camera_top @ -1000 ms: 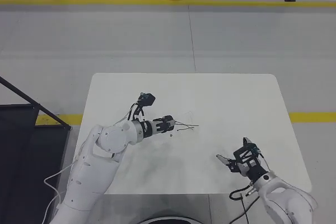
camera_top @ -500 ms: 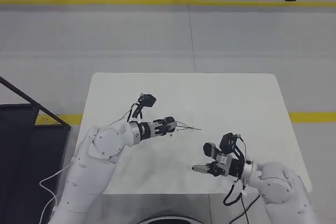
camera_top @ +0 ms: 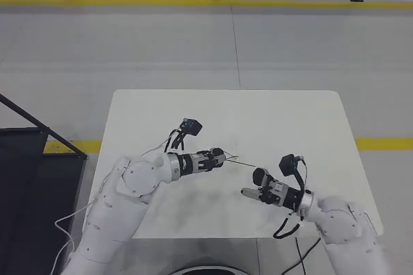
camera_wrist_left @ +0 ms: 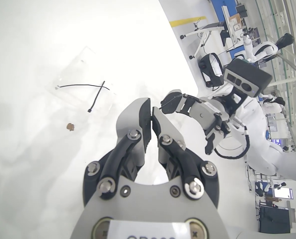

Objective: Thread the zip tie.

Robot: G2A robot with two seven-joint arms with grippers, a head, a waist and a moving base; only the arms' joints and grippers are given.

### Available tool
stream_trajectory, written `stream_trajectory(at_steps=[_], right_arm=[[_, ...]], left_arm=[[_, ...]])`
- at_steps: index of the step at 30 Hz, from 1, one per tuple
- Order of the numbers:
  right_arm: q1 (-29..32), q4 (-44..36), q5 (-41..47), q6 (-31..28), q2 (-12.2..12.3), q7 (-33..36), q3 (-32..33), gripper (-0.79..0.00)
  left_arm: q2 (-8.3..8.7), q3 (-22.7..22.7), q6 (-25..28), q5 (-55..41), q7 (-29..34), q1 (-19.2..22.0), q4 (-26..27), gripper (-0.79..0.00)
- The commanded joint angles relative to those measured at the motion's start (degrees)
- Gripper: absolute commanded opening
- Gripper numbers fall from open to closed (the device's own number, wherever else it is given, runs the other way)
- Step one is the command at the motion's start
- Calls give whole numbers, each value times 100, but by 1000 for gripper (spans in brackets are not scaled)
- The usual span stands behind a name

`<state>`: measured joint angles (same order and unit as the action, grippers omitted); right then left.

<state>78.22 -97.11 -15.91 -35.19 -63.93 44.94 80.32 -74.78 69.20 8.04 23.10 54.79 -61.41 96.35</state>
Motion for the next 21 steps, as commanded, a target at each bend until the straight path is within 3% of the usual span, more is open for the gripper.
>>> stream_trajectory(at_steps=[1, 8, 11, 13, 16, 21], right_arm=[[-46, 129, 483, -184, 21, 218, 11, 0], [-288, 521, 1429, -397, 93, 807, -9, 0], [-374, 594, 1486, -276, 101, 839, -87, -274], [-430, 644, 1501, -201, 104, 832, -144, -363], [-499, 702, 1507, -142, 110, 818, -206, -434], [-578, 775, 1521, -102, 127, 818, -273, -474]], left_arm=[[4, -43, 21, -34, 14, 37, -34, -785], [14, -270, 30, 48, 7, 120, -94, -785], [27, -315, 46, 76, 24, 129, -86, -785], [38, -332, 47, 91, 26, 121, -67, -785], [55, -338, 68, 101, 10, 100, -42, -785], [80, -352, 68, 62, -9, 81, -48, -785]])
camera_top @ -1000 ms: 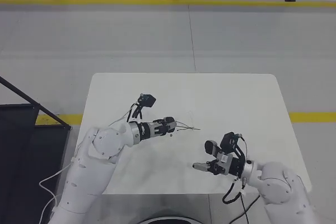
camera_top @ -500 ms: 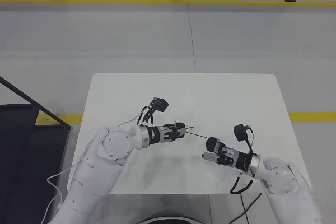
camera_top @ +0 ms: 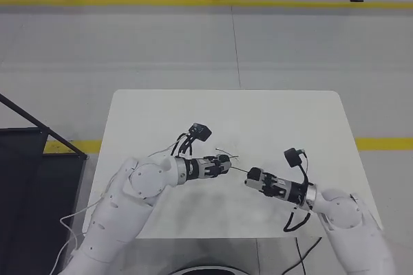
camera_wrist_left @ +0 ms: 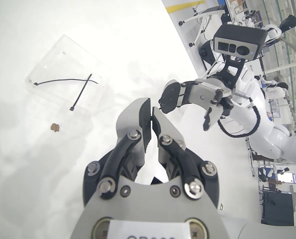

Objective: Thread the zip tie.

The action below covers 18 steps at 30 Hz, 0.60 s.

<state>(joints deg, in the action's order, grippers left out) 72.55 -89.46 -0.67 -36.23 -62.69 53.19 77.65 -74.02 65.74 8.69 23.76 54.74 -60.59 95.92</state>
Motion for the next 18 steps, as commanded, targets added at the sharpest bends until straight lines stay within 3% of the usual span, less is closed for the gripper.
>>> stream_trajectory(at_steps=[1, 9, 12, 13, 18], right_arm=[[-24, 32, -4, 15, 6, -13, -16, -493], [-95, 109, 51, 53, 35, -37, -85, -588], [-106, 119, 52, 71, 47, -61, -98, -767], [-110, 126, 52, 79, 51, -65, -104, -785], [-129, 136, 60, 99, 70, -77, -131, -785]], left_arm=[[8, -15, 6, -6, -13, -1, -9, -785], [34, -90, -5, -27, -36, 40, -35, -785], [43, -112, -15, -38, -45, 59, -42, -785], [47, -118, -18, -41, -50, 63, -44, -785], [65, -150, -3, -40, -73, 78, -44, -785]])
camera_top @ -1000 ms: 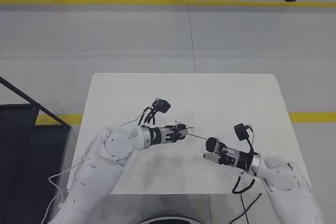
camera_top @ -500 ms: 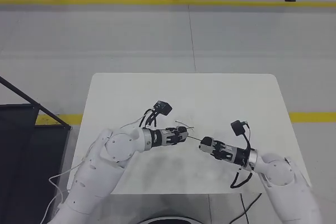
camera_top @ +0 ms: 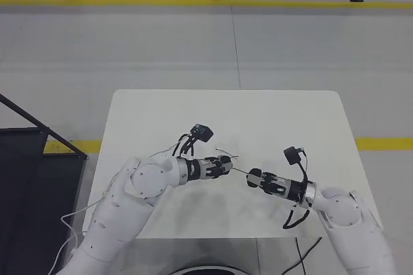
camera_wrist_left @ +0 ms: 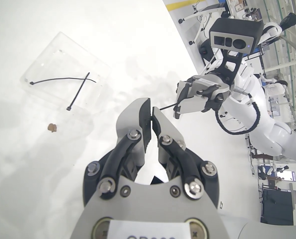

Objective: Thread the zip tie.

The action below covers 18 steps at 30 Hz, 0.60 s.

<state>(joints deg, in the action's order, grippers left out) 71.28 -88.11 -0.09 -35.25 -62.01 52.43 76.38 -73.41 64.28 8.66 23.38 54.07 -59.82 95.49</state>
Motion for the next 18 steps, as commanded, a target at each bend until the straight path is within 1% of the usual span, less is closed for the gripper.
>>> stream_trajectory(at_steps=[1, 6, 7, 8, 9, 11, 13, 14, 15, 18], right_arm=[[-5, 2, 4, 1, 7, -6, -8, -785], [-21, 12, 14, 9, 26, -21, -31, -785], [-22, 18, 22, 1, 29, -31, -34, -785], [-24, 25, 30, -3, 33, -41, -37, -785], [-27, 33, 38, -6, 36, -47, -38, -785], [-34, 52, 62, -9, 44, -70, -34, -785], [-38, 75, 95, -21, 53, -76, -28, -785], [-37, 84, 109, -27, 57, -81, -22, -785], [-35, 89, 128, -37, 62, -89, -17, -785], [-19, 104, 175, -57, 74, -125, 0, -785]], left_arm=[[7, -11, 5, 5, -1, 6, 0, -785], [24, -9, -6, -72, -36, 13, 8, -785], [28, -4, -9, -70, -62, 14, 15, -773], [31, -3, -16, -77, -95, 5, 18, -631], [34, -4, -14, -93, -111, 0, 25, -520], [40, 5, -25, -142, -147, -6, 28, -431], [46, 20, -28, -195, -181, -9, 25, -388], [48, 33, -41, -237, -221, -16, 23, -283], [51, 48, -51, -282, -256, -24, 18, -206], [57, 108, -66, -443, -388, -50, -10, -105]])
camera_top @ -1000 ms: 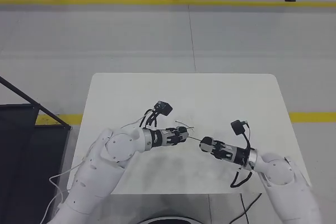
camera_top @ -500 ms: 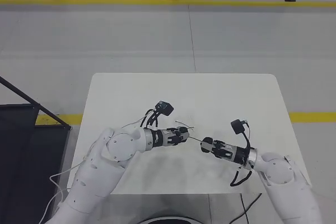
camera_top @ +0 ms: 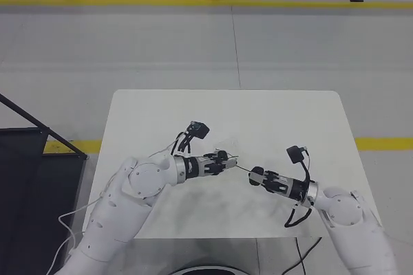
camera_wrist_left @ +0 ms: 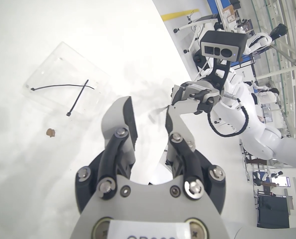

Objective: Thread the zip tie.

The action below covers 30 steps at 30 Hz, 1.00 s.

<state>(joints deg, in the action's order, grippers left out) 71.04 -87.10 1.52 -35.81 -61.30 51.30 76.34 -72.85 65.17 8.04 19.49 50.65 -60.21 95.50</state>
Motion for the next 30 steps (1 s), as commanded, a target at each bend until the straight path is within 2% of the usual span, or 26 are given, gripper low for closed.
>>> stream_trajectory(at_steps=[1, 2, 8, 12, 19, 30], right_arm=[[13, 13, 44, 0, 6, -45, 13, -785], [26, 34, 108, 15, 7, -107, 27, -785], [89, 124, 559, 129, 0, -365, 33, -785], [121, 188, 903, 242, -18, -588, 15, -785], [194, 195, 1180, 255, -42, -849, -20, -785], [201, 185, 1187, 251, -37, -820, -5, -785]], left_arm=[[2, 46, -28, -141, -109, -30, -24, -43], [1, 70, -18, -283, -160, -50, -28, 0], [-3, 86, 38, -503, -646, -230, -36, 0], [-45, -93, 39, -506, -1299, -436, 51, 0], [-143, -569, -325, 20, -2474, -705, 235, 0], [-150, -635, -435, 116, -2471, -706, 252, 0]])
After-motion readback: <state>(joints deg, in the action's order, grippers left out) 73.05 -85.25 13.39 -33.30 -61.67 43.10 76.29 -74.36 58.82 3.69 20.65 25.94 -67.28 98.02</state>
